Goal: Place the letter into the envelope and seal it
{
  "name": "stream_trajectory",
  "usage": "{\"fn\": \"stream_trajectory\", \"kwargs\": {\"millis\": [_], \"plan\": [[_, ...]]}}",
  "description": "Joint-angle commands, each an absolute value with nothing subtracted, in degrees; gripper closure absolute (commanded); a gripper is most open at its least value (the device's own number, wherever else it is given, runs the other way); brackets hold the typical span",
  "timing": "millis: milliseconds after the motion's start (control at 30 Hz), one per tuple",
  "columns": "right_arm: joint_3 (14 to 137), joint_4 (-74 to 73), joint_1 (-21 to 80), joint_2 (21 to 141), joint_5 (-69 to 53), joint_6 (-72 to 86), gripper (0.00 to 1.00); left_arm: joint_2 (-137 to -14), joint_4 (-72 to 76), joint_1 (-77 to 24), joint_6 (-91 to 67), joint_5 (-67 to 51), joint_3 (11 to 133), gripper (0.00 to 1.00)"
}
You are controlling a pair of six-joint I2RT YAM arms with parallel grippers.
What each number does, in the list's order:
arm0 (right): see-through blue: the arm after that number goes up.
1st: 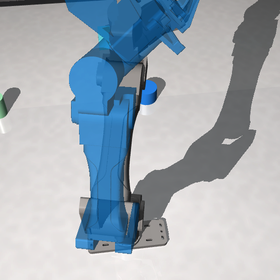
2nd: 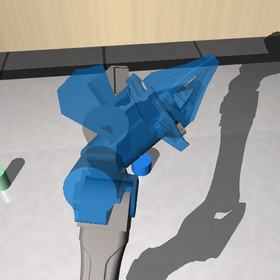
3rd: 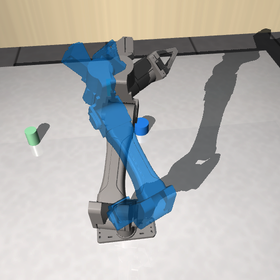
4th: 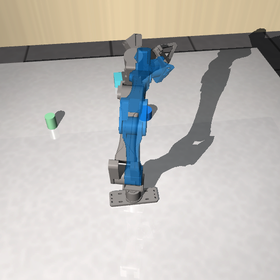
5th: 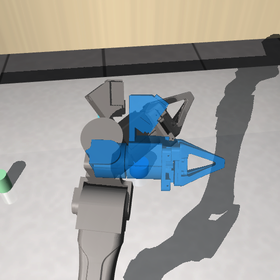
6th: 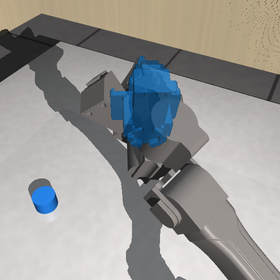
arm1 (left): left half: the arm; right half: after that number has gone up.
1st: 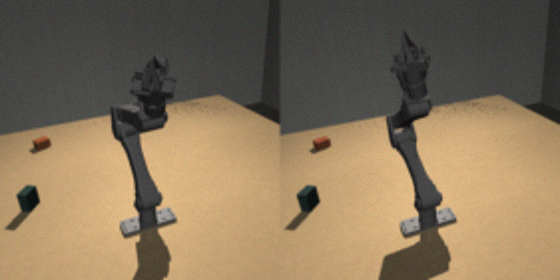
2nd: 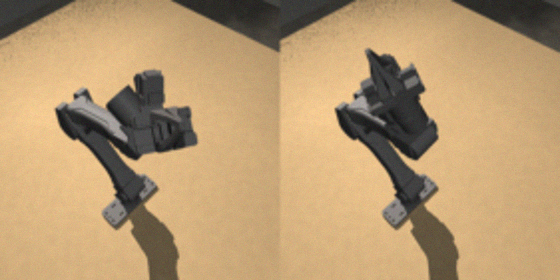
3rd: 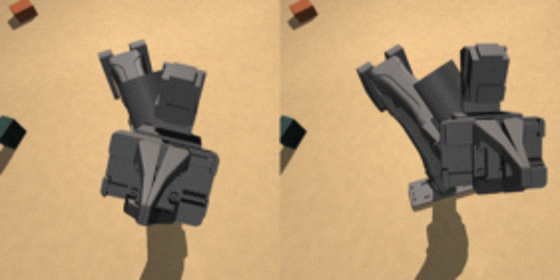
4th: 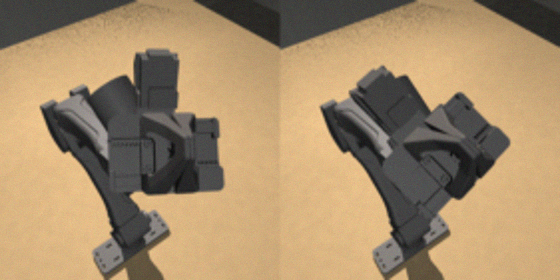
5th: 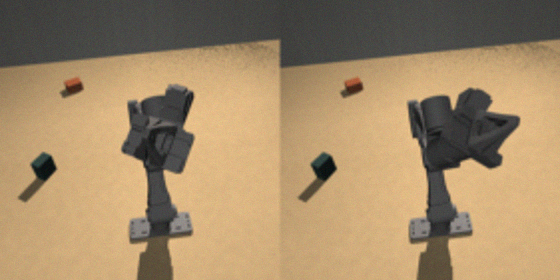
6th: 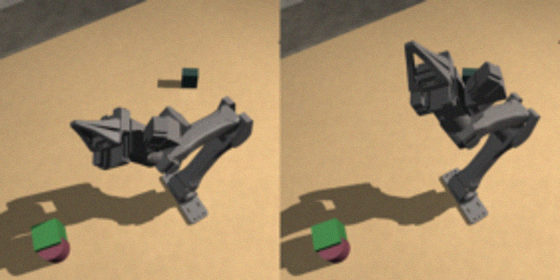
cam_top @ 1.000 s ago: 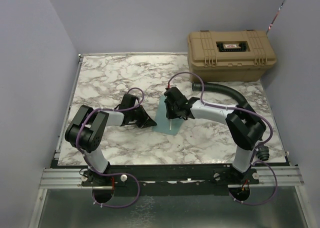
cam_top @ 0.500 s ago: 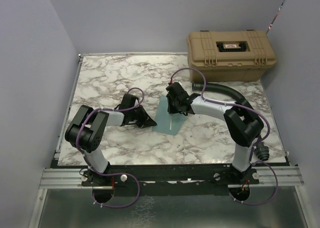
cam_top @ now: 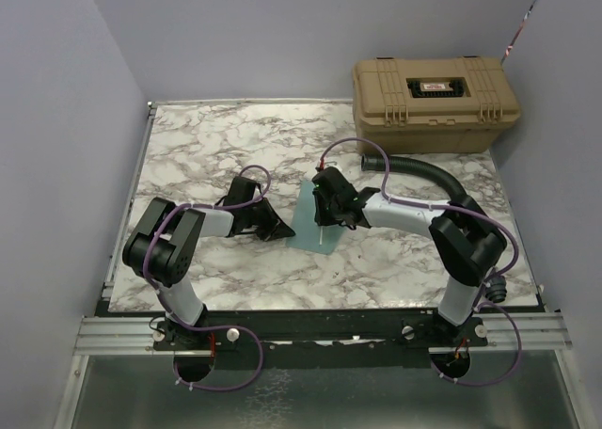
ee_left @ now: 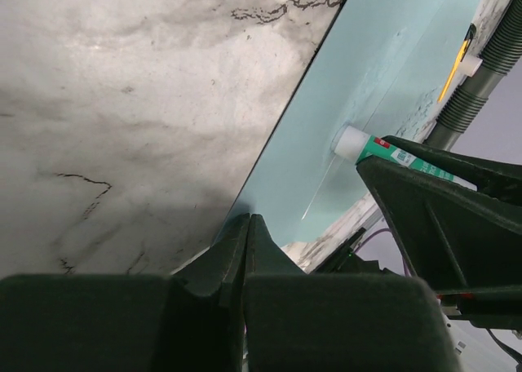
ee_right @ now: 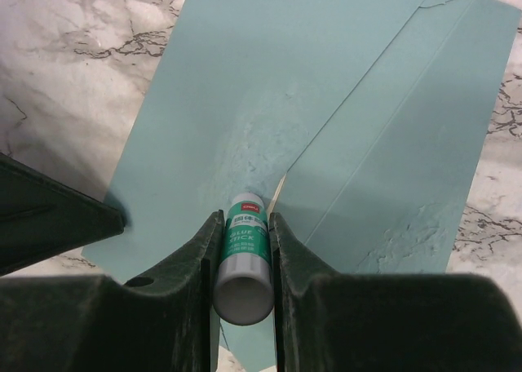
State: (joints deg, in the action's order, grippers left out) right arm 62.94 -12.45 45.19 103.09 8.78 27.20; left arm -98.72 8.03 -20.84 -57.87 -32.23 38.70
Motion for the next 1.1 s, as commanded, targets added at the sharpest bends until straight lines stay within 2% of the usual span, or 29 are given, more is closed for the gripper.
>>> {"fn": "stream_trajectory", "kwargs": {"millis": [0, 333, 533, 933, 1000, 1033, 1067], "plan": [[61.5, -20.9, 45.6, 105.0, 10.6, 27.4, 1.0, -102.4, 4.3, -20.9, -56.0, -24.0, 37.7, 1.0], [66.9, -13.1, 40.6, 107.7, 10.1, 21.8, 0.99, -102.6, 4.3, -20.9, -54.9, -25.6, 38.0, 1.0], [67.6, -10.2, 40.5, 98.7, 4.2, 23.0, 1.0, -101.5, 3.6, -20.9, -53.3, -26.7, 39.9, 1.0], [55.9, -3.3, 31.6, 82.4, -12.6, 36.7, 0.99, -98.0, 1.4, -20.9, -49.9, -28.8, 44.5, 1.0], [54.2, -1.9, 30.7, 80.8, -16.2, 37.6, 0.99, -95.8, 1.4, -20.9, -49.8, -29.8, 45.6, 0.91], [53.2, -0.7, 30.4, 80.3, -17.8, 37.9, 0.99, -94.5, 1.3, -20.9, -49.9, -30.0, 46.3, 0.81], [52.2, -0.5, 30.2, 79.6, -18.3, 38.4, 0.99, -92.9, 1.0, -20.9, -49.9, -29.9, 47.0, 0.66]]}}
